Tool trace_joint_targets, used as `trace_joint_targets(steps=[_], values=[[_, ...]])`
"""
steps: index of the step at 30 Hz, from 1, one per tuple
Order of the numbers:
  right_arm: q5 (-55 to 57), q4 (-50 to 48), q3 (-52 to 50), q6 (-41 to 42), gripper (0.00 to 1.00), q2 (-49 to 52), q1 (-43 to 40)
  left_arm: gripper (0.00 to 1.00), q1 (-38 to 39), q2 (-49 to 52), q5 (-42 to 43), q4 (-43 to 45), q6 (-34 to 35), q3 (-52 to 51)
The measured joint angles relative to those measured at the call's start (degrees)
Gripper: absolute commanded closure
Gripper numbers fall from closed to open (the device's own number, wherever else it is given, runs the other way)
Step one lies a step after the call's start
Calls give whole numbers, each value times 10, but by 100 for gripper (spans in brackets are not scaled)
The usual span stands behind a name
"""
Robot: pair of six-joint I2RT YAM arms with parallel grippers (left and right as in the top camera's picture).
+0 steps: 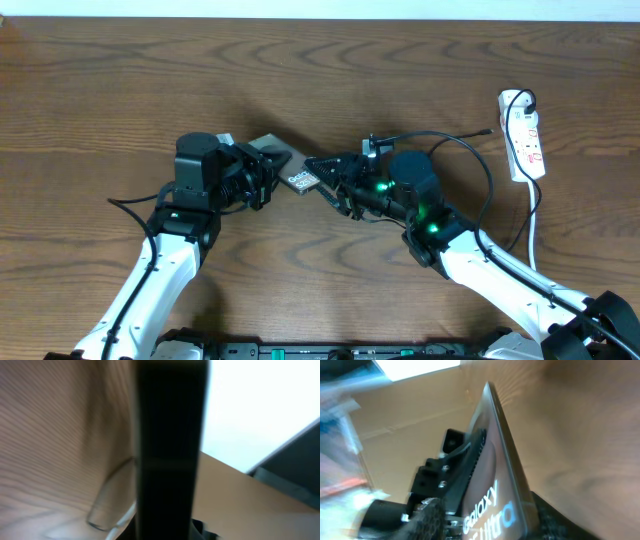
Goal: Plug charger to phone and switch on socket
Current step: 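Open the right gripper and withdraw it from the phone, then move the right gripper to the black cable and grasp its USB-C plug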
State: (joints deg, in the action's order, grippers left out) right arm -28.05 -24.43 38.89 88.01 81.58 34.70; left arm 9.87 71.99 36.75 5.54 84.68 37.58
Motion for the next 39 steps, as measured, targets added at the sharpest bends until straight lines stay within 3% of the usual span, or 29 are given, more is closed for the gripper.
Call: trace_joint_targets(steps=[7,13,18,20,21,22,26,28,32,36,39], values=[[74,104,1,-348,44,-3,-36,93,0,0,-52,-154,-120,-3],[146,266,8,-442,45,-60,-88,93,0,0,-7,-176,-205,-3],[282,429,32,-458,45,-145,-90,93,0,0,42,-166,-228,-4],[346,487,45,-457,43,-177,-90,92,0,0,68,-122,-214,-5],[357,500,50,-457,34,-181,-90,92,0,0,77,-97,-208,-5],[376,517,53,-451,1,-188,-90,92,1,3,85,-54,-200,-7],[384,522,54,-449,1,-190,-90,93,18,30,110,67,-173,-5],[385,521,54,-449,1,-190,-90,93,24,48,119,75,-170,-5],[412,463,54,-455,19,-184,-90,93,28,94,134,76,-170,-5],[469,445,70,-445,25,-156,-90,93,28,131,144,78,-170,-5],[543,463,115,-417,25,-80,-90,93,28,148,144,78,-170,-5]])
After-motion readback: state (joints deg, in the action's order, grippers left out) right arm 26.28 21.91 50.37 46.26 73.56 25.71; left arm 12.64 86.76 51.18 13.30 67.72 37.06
